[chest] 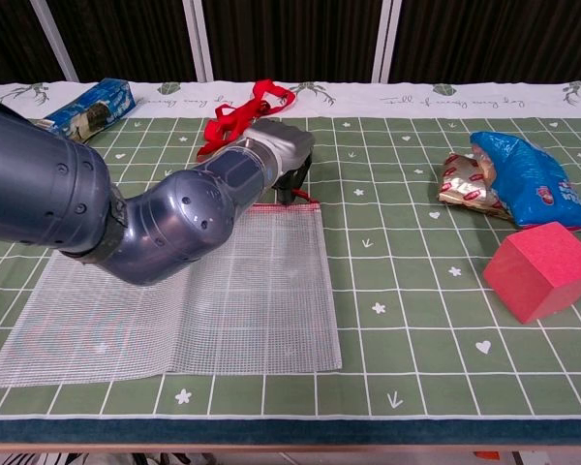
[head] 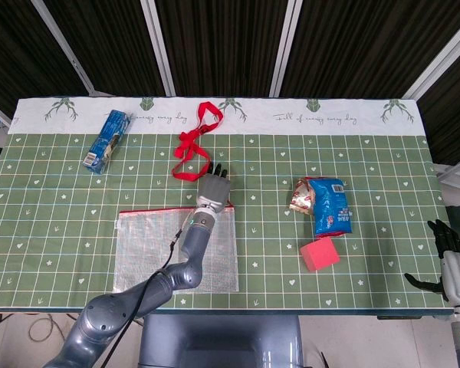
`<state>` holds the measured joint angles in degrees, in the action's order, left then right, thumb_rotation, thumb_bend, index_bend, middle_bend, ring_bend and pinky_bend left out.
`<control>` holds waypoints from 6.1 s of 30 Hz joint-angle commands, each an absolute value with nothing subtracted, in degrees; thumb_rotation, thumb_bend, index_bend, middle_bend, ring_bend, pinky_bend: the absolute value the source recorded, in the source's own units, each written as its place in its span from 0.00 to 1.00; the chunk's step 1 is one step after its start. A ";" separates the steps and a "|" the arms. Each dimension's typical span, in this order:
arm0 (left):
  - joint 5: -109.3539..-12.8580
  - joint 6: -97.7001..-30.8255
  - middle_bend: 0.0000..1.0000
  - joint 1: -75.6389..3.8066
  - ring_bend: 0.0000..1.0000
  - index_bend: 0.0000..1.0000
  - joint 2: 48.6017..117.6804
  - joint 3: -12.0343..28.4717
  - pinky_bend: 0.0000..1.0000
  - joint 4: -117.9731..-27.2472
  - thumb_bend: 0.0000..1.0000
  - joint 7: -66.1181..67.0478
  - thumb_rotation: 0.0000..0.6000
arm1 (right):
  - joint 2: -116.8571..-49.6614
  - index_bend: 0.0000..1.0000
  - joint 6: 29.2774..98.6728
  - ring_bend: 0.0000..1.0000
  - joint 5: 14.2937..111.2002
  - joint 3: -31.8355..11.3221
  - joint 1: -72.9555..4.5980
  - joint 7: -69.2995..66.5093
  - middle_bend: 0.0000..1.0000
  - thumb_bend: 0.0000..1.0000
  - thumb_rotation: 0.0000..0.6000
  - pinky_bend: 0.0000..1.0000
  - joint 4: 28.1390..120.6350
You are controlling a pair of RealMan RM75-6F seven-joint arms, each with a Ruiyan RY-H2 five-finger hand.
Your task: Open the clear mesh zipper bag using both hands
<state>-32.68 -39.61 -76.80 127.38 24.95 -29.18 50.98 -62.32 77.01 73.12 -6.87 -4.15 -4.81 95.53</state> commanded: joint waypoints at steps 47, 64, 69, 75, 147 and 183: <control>-28.19 -57.28 0.18 -76.20 0.00 0.59 97.49 31.14 0.00 -84.04 0.46 57.38 1.00 | -58.17 0.10 66.21 0.00 54.87 -17.80 -14.94 -5.77 0.00 0.29 1.00 0.20 120.67; -23.93 -59.68 0.19 -80.29 0.00 0.59 94.29 30.89 0.00 -86.93 0.46 54.84 1.00 | -70.00 0.26 67.24 0.00 17.48 -28.86 -37.97 4.17 0.00 0.31 1.00 0.20 122.26; -23.44 -59.84 0.19 -81.18 0.00 0.59 94.02 30.39 0.00 -86.94 0.46 54.20 1.00 | -73.40 0.30 68.73 0.00 12.76 -30.22 -41.58 5.01 0.00 0.32 1.00 0.20 120.75; -22.83 -60.25 0.19 -81.69 0.00 0.59 93.57 29.46 0.00 -87.25 0.46 53.38 1.00 | -77.03 0.35 70.41 0.00 8.12 -31.97 -45.66 6.34 0.01 0.34 1.00 0.20 117.53; -20.96 -61.66 0.18 -82.39 0.00 0.59 88.20 23.30 0.00 -91.20 0.46 46.71 1.00 | -81.42 0.63 73.81 0.00 -0.36 -41.97 -49.95 7.45 0.12 0.55 1.00 0.20 116.08; -21.23 -62.48 0.19 -77.40 0.00 0.60 83.88 19.29 0.00 -93.43 0.46 45.14 1.00 | -76.71 0.66 72.47 0.00 -4.22 -46.51 -48.83 3.64 0.13 0.57 1.00 0.20 117.80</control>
<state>-21.21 -62.44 -77.50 83.99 19.40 -93.36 45.17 -76.74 72.52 -4.17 -46.47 -48.86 3.67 117.82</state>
